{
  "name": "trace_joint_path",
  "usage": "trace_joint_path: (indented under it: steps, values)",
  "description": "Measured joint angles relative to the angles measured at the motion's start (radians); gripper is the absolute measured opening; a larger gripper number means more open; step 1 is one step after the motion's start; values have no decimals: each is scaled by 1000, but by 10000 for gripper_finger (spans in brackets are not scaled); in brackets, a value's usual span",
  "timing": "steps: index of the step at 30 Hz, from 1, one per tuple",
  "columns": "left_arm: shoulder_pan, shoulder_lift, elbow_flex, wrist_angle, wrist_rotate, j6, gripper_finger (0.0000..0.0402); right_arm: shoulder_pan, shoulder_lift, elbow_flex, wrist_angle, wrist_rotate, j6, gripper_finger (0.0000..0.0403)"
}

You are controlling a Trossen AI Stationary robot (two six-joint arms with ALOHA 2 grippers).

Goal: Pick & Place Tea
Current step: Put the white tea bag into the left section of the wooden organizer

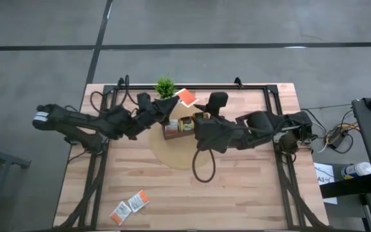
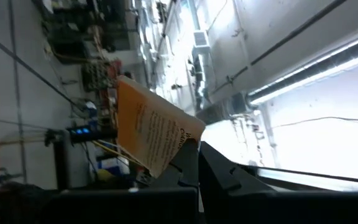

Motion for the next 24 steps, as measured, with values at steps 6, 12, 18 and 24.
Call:
trace_joint_path:
  steps: [6,12,18,24]
  values:
    - [0,21,0,29,36,-33,0,-9,-3,2,18,26,-3,199]
    - [0,20,0,61,52,-36,0,-14,-5,2,18,27,-3,199]
    - [-2,19,0,80,81,-36,0,-29,-5,2,17,27,18,192]
    - [-2,19,0,81,96,-36,0,-40,-5,2,17,27,19,148]
